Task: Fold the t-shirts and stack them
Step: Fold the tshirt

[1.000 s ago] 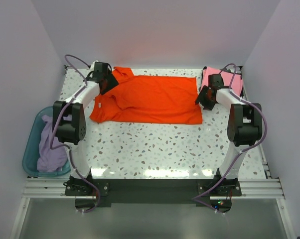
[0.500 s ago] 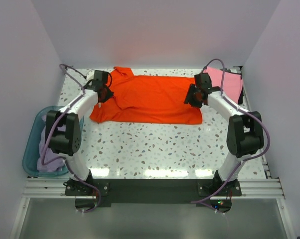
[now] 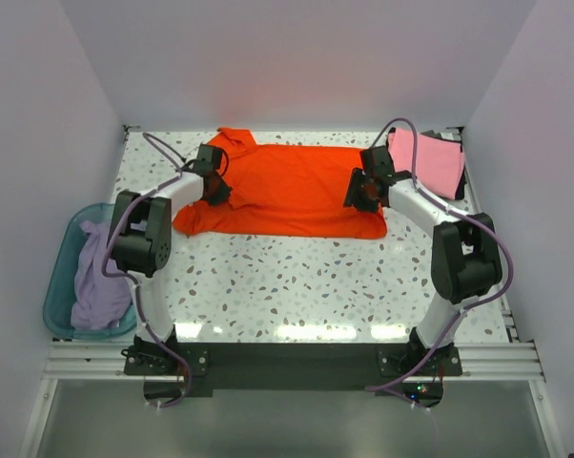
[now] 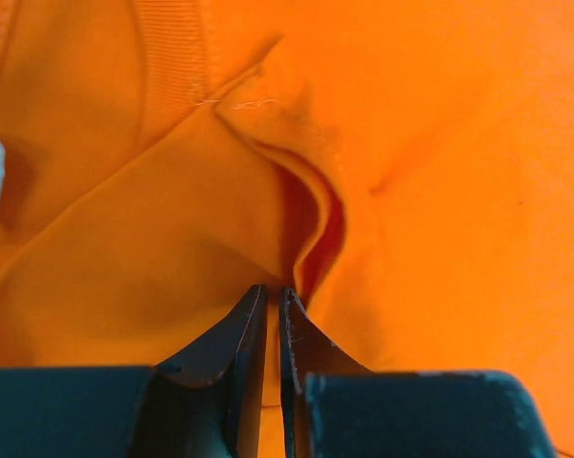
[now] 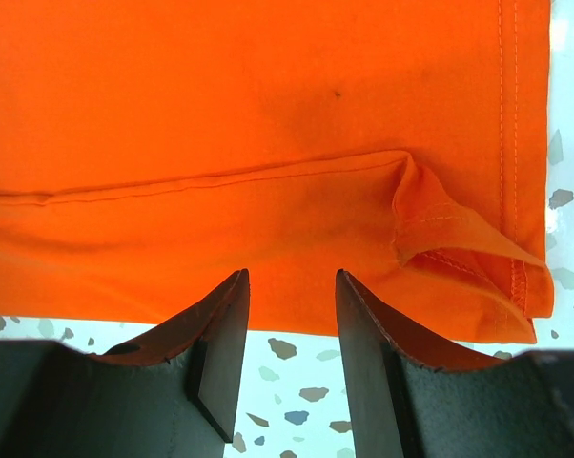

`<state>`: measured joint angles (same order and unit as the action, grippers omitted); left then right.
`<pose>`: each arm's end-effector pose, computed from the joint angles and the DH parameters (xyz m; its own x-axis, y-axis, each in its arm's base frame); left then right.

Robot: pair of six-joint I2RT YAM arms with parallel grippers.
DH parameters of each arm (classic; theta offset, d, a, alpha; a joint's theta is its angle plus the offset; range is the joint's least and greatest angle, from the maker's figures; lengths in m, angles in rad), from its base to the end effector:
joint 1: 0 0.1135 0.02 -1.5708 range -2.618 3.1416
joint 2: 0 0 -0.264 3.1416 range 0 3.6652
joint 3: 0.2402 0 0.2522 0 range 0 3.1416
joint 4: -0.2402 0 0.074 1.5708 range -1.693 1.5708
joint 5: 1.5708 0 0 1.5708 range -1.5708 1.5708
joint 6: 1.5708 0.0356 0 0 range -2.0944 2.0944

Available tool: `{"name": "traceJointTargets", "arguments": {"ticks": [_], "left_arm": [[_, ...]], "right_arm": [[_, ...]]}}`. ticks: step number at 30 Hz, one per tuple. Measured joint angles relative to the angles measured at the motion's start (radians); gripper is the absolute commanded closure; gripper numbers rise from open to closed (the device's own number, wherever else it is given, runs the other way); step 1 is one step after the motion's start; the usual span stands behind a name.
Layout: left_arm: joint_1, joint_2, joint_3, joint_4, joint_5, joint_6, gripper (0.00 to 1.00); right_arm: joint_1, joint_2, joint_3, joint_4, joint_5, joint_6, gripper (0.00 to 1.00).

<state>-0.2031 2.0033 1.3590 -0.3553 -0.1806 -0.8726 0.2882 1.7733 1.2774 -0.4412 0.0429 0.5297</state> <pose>0.4141 -0.0788 0.1623 -0.6088 -0.6440 -0.4633 -0.5647 0.7620 -0.3170 0.3667 0.1071 0.2200 -0.7979 0.2900 -0.5284 0.1664 0.9486 0.2694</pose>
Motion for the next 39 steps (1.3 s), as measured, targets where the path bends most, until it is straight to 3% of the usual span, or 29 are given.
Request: {"name": "traceJointTargets", "arguments": {"ticks": [12,18,21,30,34,39], "left_arm": [[-0.009,0.091,0.122,0.015,0.054,0.001,0.84],[-0.01,0.141,0.199,0.047,0.096,0.002,0.79],[-0.01,0.165,0.232,0.08,0.128,0.01,0.71],[-0.009,0.174,0.249,0.227,0.256,0.072,0.34],[-0.008,0.146,0.241,0.221,0.239,0.08,0.33],[-0.006,-0.028,0.138,0.094,0.084,0.022,0.39]], "right_arm": [[0.0,0.0,-0.018,0.002,0.0,-0.003,0.55],[0.0,0.0,-0.021,0.002,0.0,-0.01,0.55],[0.0,0.0,-0.021,0.003,0.0,-0.014,0.55],[0.0,0.0,-0.021,0.001,0.018,-0.023,0.54],[0.0,0.0,-0.021,0.0,0.025,-0.026,0.53],[-0.004,-0.003,-0.034,0.001,0.052,-0.026,0.52]]}}
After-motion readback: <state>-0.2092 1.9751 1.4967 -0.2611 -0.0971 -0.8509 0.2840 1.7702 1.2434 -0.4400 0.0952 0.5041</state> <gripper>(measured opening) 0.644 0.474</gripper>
